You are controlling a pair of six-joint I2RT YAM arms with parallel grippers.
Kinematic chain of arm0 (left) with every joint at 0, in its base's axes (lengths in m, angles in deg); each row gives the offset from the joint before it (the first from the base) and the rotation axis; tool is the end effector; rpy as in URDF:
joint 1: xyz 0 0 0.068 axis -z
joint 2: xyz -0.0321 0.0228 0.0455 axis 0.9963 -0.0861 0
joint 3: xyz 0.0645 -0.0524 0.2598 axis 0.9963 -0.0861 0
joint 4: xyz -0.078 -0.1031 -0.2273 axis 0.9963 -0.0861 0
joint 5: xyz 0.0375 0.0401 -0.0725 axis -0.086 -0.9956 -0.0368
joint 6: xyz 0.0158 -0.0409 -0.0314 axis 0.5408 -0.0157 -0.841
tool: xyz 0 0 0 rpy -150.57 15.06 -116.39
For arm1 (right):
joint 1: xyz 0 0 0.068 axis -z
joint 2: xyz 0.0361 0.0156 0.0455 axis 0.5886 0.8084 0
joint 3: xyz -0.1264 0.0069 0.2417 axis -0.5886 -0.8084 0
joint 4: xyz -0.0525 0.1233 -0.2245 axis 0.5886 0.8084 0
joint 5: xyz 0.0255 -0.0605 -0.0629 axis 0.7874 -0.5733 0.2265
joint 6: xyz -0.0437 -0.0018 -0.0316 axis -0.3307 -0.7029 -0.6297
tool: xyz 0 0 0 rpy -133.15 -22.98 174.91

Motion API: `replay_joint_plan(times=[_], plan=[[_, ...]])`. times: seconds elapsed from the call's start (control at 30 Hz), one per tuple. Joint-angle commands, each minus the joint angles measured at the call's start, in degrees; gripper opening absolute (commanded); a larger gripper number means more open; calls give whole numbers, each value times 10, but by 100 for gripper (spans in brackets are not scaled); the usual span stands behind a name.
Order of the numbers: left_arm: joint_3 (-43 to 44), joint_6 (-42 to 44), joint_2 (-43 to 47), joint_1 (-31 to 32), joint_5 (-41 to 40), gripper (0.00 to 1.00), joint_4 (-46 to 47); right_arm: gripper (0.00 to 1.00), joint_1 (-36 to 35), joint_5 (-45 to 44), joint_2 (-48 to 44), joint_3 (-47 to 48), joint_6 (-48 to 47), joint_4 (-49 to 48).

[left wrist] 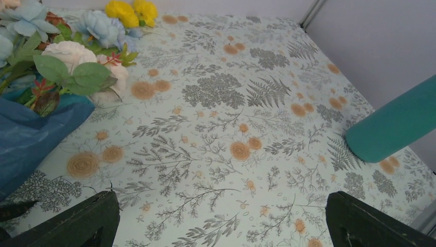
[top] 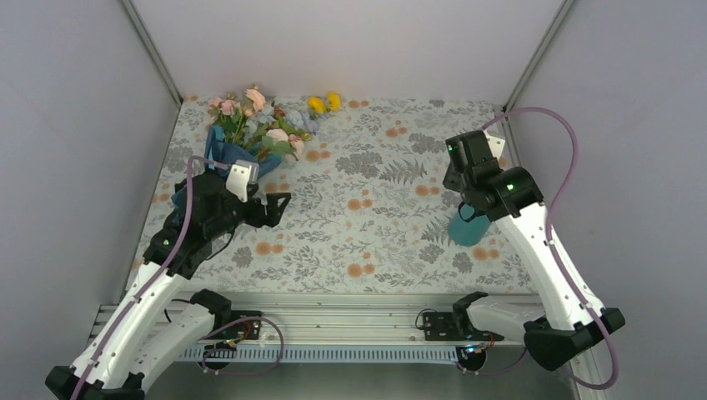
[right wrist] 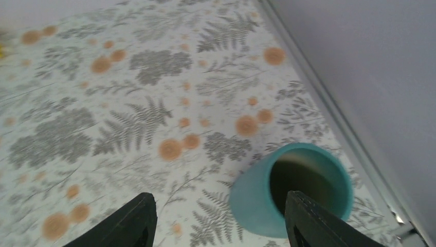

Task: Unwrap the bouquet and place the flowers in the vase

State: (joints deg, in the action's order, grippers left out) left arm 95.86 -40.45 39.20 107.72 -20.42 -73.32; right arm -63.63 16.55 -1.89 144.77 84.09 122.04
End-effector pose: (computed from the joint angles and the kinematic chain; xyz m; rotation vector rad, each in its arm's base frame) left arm 0.1404 -0.0668 0.3210 0.2652 2.0585 -0.6335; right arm 0.1764 0.0700 0.3938 0.4194 2.2612 -0.1592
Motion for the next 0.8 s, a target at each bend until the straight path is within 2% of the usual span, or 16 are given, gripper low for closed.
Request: replay_joint_plan(times=[0.0, 0.17, 0.37, 0.47, 0.53, 0.7, 0.77], plan=[[-6, 15, -3, -2, 7, 100, 17, 63, 72, -2, 12, 2, -47, 11], [-6, 20, -13, -2, 12, 100, 13, 53, 131, 55, 40, -17, -79, -15], [-9, 22, -16, -2, 24, 100, 17, 48, 175, 134, 45, -95, -95, -82], [-9, 22, -18, -2, 21, 100, 15, 42, 185, 131, 50, -119, -94, -98], [-10, 22, -15, -2, 19, 100, 14, 35, 189, 128, 50, -126, -98, -110], [-9, 21, -12, -2, 11, 100, 13, 4, 190, 147, 55, -110, -130, -135], [-9, 19, -11, -2, 5, 100, 11, 3, 190, 159, 60, -93, -147, -140]])
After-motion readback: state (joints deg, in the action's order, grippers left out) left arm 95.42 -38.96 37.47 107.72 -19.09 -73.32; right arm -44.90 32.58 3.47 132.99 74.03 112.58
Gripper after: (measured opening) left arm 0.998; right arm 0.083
